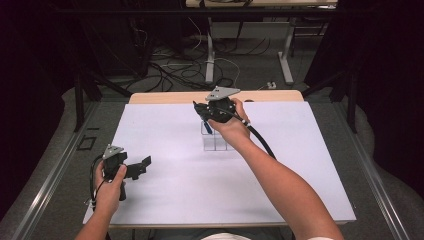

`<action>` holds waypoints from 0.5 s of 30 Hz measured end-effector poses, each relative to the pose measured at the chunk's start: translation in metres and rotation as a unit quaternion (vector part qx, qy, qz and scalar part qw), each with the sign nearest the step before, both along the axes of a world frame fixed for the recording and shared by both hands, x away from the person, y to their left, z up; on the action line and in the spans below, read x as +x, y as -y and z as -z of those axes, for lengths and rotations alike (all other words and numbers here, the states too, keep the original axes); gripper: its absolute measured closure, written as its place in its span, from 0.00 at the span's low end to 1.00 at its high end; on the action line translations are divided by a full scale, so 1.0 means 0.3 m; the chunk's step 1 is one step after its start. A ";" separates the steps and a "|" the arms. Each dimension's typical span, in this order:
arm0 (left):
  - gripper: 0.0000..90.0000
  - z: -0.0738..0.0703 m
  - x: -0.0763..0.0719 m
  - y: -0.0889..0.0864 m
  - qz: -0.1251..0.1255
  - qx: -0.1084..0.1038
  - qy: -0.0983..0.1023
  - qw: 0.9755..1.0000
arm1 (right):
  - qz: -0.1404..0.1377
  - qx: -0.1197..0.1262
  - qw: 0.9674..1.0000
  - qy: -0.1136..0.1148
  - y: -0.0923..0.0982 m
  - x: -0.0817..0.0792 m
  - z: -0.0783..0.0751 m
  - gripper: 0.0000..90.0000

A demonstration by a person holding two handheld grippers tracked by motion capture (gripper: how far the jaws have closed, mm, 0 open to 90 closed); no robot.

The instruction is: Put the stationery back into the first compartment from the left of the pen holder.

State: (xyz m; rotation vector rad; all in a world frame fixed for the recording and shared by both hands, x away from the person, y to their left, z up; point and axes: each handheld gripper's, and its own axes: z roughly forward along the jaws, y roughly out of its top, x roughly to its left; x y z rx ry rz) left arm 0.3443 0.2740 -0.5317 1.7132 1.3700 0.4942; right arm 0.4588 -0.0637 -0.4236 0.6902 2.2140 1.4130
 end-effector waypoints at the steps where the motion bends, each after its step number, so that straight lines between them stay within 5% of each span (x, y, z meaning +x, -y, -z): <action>1: 0.00 0.000 0.000 0.000 0.000 0.000 0.000 1.000 | -0.001 -0.003 1.000 -0.002 0.000 -0.001 0.007 0.89; 15: 0.00 0.001 0.001 -0.001 0.001 0.000 -0.001 1.000 | -0.001 -0.008 1.000 -0.023 0.012 -0.004 0.063 0.89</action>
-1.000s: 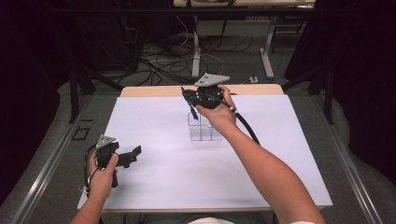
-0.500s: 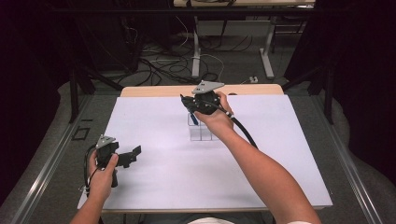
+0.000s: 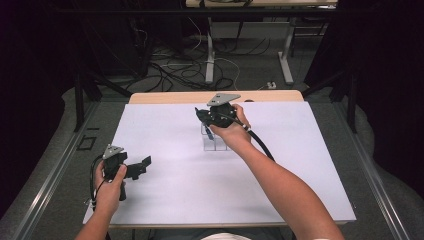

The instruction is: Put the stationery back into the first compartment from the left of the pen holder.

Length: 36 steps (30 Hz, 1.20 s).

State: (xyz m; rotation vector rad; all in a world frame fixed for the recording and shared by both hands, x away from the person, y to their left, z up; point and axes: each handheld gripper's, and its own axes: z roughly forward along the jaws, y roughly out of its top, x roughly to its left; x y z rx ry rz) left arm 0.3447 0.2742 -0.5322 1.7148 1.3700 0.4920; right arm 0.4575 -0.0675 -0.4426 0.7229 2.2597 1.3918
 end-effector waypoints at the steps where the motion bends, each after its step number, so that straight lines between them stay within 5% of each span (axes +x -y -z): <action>1: 0.00 0.000 0.000 0.000 0.000 0.000 0.000 1.000 | -0.001 0.001 1.000 -0.002 0.001 0.000 0.004 0.89; 17: 0.00 0.000 0.000 0.000 0.000 0.000 0.000 1.000 | -0.004 -0.004 1.000 -0.029 0.029 -0.006 0.036 0.88; 30: 0.00 0.000 -0.001 0.003 0.000 0.002 -0.001 1.000 | -0.004 0.013 1.000 -0.015 0.104 -0.067 -0.006 0.54; 36: 0.00 -0.001 -0.001 0.004 0.001 0.002 -0.002 1.000 | -0.004 0.012 1.000 0.000 0.148 -0.100 -0.017 0.51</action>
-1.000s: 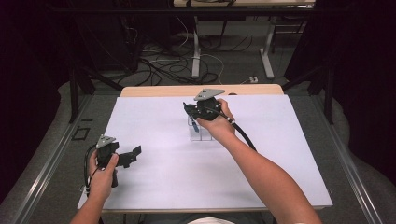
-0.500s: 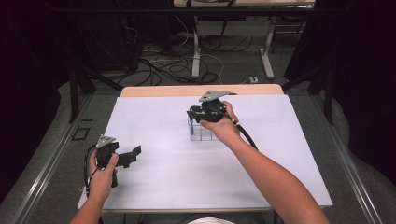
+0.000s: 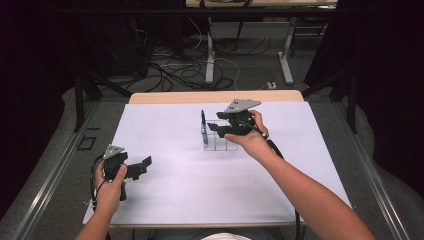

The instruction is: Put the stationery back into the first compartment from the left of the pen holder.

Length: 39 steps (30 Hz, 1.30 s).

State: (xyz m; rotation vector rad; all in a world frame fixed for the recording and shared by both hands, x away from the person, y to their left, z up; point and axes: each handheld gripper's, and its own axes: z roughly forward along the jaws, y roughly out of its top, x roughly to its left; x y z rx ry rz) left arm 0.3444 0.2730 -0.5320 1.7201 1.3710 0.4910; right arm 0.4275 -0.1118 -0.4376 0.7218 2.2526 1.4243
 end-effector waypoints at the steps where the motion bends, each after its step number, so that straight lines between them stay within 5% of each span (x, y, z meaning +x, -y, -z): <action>1: 0.00 0.000 0.000 0.000 0.000 0.000 0.000 1.000 | 0.001 -0.001 1.000 -0.002 0.009 -0.005 -0.002 0.51; 7: 0.00 0.000 0.000 0.002 0.000 -0.001 0.000 1.000 | 0.013 -0.015 1.000 -0.007 0.049 -0.040 -0.008 0.50; 11: 0.00 -0.001 0.000 0.001 0.000 0.000 0.000 1.000 | 0.014 -0.003 1.000 -0.016 0.067 -0.061 -0.008 0.43; 18: 0.00 -0.002 -0.001 0.001 -0.001 0.000 0.001 1.000 | 0.036 -0.007 0.999 -0.027 0.107 -0.094 -0.007 0.18; 23: 0.00 -0.003 -0.002 0.001 0.000 0.001 0.003 1.000 | 0.040 -0.013 0.999 -0.030 0.145 -0.121 0.007 0.15; 27: 0.00 -0.003 -0.002 0.001 -0.001 0.001 0.004 1.000 | 0.060 -0.010 0.997 -0.040 0.182 -0.135 0.030 0.00; 39: 0.00 -0.006 -0.005 -0.001 -0.003 0.001 0.008 1.000 | 0.130 -0.007 0.990 -0.049 0.310 -0.191 0.100 0.00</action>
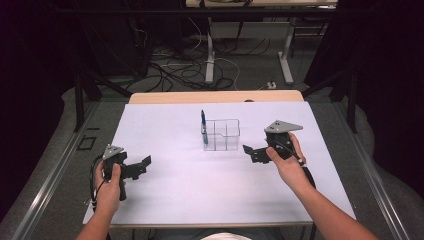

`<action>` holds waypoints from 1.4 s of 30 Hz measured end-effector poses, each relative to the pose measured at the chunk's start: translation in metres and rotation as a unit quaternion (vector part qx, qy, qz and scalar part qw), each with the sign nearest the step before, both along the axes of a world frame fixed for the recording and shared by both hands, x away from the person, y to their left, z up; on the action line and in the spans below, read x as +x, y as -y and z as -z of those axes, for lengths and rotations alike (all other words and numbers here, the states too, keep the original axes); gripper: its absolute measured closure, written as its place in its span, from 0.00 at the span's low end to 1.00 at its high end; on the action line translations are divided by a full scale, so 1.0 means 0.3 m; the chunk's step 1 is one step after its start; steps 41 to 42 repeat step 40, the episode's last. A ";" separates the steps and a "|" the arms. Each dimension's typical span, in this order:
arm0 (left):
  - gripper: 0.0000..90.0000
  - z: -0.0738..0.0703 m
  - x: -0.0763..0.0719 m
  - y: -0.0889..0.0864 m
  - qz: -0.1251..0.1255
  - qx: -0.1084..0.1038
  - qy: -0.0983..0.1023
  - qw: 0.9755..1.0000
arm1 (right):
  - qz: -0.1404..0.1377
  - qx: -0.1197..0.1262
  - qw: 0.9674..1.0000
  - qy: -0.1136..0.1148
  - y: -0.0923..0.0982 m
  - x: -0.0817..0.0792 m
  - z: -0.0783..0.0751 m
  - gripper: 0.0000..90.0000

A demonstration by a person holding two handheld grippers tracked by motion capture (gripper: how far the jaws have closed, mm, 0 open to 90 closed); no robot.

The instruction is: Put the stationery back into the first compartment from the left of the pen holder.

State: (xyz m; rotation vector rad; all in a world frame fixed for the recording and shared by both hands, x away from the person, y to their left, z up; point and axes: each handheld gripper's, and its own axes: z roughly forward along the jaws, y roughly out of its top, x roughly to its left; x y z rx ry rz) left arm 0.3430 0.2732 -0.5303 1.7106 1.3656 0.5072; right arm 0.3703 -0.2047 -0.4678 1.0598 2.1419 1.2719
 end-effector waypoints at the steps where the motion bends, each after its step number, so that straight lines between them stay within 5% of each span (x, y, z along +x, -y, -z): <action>1: 0.00 0.000 0.000 0.000 0.000 0.001 0.000 1.000 | 0.005 -0.001 1.000 -0.001 0.013 -0.004 0.005 0.00; 9: 0.00 0.001 0.001 0.001 0.001 0.001 0.000 1.000 | 0.057 0.000 0.998 -0.007 0.109 -0.021 0.062 0.00; 22: 0.00 0.003 0.002 0.003 0.002 -0.002 0.001 1.000 | 0.130 0.023 0.991 -0.016 0.256 -0.003 0.148 0.00; 42: 0.00 0.002 0.005 0.000 0.003 -0.001 0.000 1.000 | 0.173 0.032 0.984 -0.032 0.335 -0.001 0.211 0.00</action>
